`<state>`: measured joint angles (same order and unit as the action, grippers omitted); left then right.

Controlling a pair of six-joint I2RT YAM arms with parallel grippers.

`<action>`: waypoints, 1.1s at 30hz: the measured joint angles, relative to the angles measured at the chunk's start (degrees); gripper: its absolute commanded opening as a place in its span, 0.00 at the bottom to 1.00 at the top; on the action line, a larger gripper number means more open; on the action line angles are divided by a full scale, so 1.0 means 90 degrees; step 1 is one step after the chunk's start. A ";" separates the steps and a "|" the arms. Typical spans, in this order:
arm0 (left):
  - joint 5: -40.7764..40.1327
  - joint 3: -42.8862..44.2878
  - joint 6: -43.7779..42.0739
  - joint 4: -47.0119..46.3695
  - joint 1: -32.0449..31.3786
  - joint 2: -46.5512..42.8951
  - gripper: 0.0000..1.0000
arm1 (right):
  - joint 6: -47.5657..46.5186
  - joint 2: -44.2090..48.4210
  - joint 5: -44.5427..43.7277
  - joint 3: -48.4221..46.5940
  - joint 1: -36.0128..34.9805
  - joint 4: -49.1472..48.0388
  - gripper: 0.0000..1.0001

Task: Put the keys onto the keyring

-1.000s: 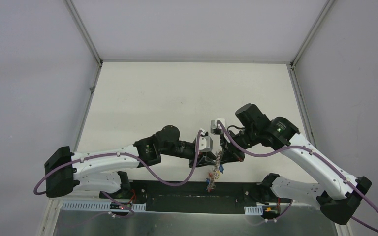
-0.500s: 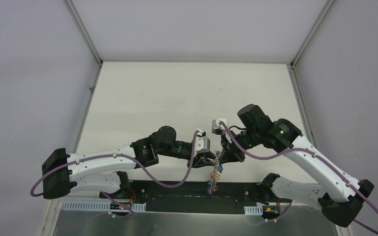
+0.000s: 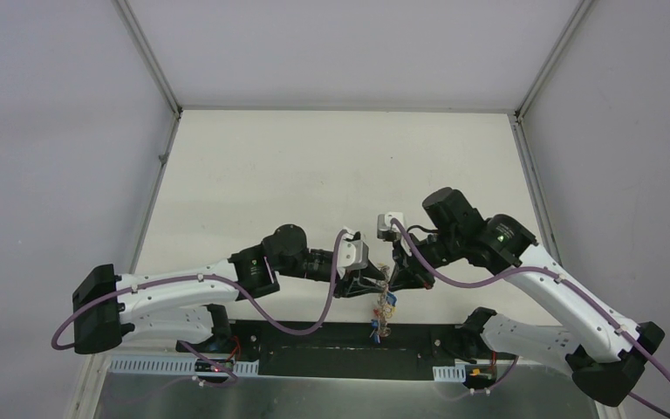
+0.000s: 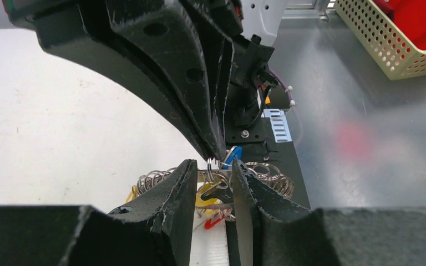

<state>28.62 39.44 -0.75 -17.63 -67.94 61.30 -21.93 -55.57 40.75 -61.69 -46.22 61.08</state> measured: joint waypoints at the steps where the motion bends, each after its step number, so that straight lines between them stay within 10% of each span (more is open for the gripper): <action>1: 0.0000 0.0000 0.0000 0.0002 0.0000 0.0036 0.31 | 0.0000 0.0005 0.0000 0.0000 0.0000 0.0000 0.00; 15: -0.0027 0.0007 0.0034 0.0007 -0.0039 0.0374 0.00 | 0.0051 0.0032 0.0005 0.0005 -0.0002 -0.0022 0.00; 23: -0.0199 -0.0160 0.0148 -0.0151 -0.0044 0.0306 0.00 | 0.0367 0.0396 -0.0211 0.0262 0.0000 -0.0474 0.55; 33: -0.1044 -0.1180 0.0274 -0.1226 -0.0044 -0.0622 0.00 | 0.1722 0.2125 -0.0556 0.1348 0.0000 -0.2552 0.57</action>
<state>19.22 28.82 1.72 -28.67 -68.34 55.70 -6.44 -36.45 35.75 -49.56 -46.22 38.11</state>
